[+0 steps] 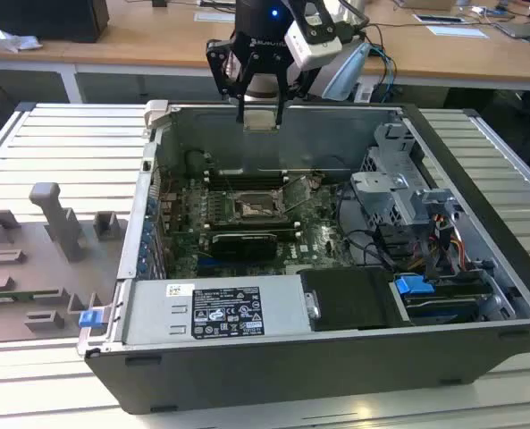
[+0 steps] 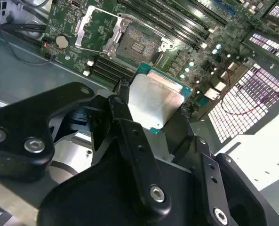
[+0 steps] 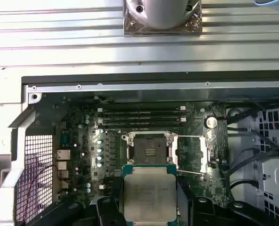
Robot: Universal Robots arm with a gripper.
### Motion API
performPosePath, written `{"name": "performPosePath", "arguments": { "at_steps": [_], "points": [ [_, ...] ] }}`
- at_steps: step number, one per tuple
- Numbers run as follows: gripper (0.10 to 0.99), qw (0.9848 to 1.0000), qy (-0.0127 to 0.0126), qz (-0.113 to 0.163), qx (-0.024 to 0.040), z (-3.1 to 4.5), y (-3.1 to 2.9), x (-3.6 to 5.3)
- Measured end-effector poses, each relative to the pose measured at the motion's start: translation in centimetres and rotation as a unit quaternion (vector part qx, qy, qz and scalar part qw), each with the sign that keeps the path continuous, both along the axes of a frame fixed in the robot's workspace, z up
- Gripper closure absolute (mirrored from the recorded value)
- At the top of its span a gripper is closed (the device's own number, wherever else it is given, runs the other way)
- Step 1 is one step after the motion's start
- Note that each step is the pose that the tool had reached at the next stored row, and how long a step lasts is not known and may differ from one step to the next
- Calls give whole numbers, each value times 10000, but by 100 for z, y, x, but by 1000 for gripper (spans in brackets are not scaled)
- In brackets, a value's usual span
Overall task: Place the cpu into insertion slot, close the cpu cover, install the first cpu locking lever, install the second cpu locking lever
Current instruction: 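Place the cpu into insertion slot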
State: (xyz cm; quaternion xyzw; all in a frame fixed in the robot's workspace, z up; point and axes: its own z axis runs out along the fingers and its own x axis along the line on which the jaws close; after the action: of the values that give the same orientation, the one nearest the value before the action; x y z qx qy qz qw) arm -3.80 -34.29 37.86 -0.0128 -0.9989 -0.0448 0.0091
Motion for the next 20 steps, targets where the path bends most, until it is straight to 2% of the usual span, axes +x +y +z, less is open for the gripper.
{"name": "performPosePath", "arguments": {
  "at_steps": [20],
  "points": [
    [545,9992,0,-410,0,-1,0,0]
  ]
}}
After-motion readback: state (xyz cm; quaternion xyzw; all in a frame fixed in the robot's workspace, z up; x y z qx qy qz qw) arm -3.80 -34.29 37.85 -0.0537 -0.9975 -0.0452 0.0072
